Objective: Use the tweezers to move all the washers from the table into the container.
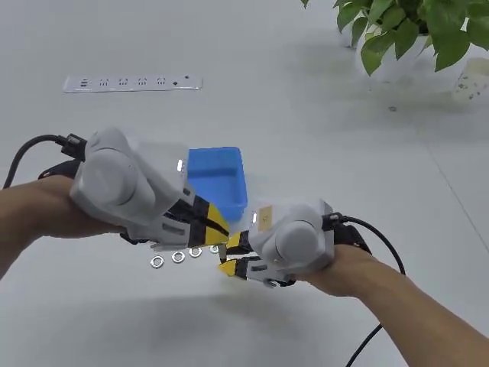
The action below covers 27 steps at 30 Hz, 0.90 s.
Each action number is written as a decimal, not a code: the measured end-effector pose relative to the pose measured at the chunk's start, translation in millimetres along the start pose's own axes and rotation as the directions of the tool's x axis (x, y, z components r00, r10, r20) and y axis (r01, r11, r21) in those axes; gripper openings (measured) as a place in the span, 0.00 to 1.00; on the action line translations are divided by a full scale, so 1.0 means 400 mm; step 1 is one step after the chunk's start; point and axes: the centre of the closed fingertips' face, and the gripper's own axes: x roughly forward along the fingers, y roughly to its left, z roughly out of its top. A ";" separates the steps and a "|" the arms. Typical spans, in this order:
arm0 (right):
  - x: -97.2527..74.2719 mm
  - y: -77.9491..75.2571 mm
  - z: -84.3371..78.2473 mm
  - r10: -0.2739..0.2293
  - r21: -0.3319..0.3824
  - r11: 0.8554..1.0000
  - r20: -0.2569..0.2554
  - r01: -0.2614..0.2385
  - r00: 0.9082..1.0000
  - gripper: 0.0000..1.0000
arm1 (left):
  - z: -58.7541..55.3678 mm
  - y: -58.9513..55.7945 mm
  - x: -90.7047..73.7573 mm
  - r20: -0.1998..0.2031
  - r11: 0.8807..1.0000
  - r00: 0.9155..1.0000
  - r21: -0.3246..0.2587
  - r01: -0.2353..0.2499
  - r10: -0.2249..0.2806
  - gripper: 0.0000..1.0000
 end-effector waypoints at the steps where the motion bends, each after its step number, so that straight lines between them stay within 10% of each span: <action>1: 0.000 0.000 0.000 0.000 0.002 1.000 0.001 0.000 1.000 0.13 | 0.000 0.000 0.000 0.001 1.000 1.000 -0.001 0.000 0.000 0.06; 27: -0.005 0.001 0.002 -0.004 0.057 0.998 -0.003 0.004 1.000 0.10 | 0.001 0.000 -0.003 0.010 1.000 1.000 -0.016 -0.005 0.005 0.06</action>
